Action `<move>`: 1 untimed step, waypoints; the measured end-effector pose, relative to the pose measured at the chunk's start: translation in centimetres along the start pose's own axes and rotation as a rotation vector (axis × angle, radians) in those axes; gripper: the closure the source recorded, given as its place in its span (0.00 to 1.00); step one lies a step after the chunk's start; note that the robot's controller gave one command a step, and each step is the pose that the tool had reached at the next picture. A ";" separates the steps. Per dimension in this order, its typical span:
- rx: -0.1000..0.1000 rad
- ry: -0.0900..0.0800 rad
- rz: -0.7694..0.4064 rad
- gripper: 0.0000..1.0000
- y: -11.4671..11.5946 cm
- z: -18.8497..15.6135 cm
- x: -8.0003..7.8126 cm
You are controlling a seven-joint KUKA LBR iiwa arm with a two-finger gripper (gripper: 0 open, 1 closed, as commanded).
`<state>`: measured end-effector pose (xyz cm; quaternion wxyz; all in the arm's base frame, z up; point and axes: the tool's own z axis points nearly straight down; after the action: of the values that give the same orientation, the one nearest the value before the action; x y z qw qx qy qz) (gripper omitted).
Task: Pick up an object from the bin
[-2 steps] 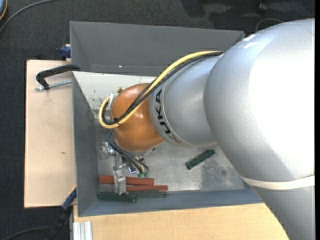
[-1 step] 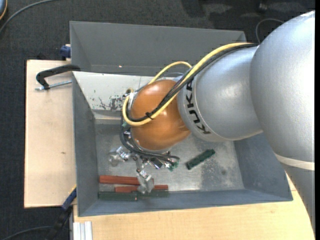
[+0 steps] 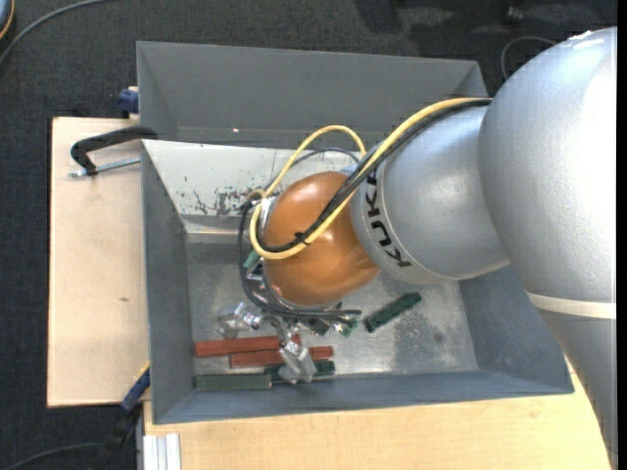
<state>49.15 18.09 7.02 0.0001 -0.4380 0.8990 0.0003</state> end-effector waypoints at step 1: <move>0.004 -0.008 -0.436 0.00 -0.1 -0.1 0.0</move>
Offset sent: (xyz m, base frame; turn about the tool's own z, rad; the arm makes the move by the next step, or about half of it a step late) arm -0.0010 -0.0020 -0.0002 -0.4389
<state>49.22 18.06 7.14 0.0043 -0.6222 0.7829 0.0002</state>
